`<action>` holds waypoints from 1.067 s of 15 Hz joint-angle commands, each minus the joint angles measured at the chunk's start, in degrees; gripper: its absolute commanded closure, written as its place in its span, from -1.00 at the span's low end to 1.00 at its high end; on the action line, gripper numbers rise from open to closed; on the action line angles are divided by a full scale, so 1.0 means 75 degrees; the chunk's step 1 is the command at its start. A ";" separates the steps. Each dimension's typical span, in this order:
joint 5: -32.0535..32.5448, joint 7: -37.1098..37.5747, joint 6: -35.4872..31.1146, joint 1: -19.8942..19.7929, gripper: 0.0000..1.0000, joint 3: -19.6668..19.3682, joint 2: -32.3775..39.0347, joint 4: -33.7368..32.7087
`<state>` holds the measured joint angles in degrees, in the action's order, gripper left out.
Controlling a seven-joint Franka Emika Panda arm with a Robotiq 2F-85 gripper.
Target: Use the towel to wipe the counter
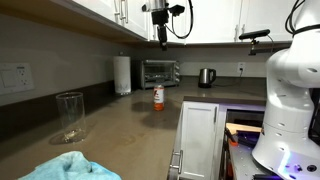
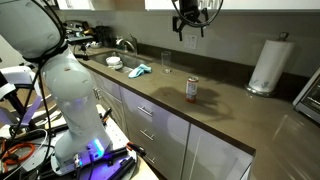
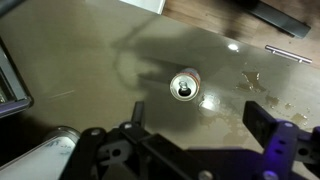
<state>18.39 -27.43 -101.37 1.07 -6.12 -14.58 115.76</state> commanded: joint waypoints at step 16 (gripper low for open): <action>-0.1416 0.0251 -0.1933 0.0920 -1.00 0.1094 -0.0447 0.1332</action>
<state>10.26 -26.38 -108.68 6.63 0.99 -15.42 121.69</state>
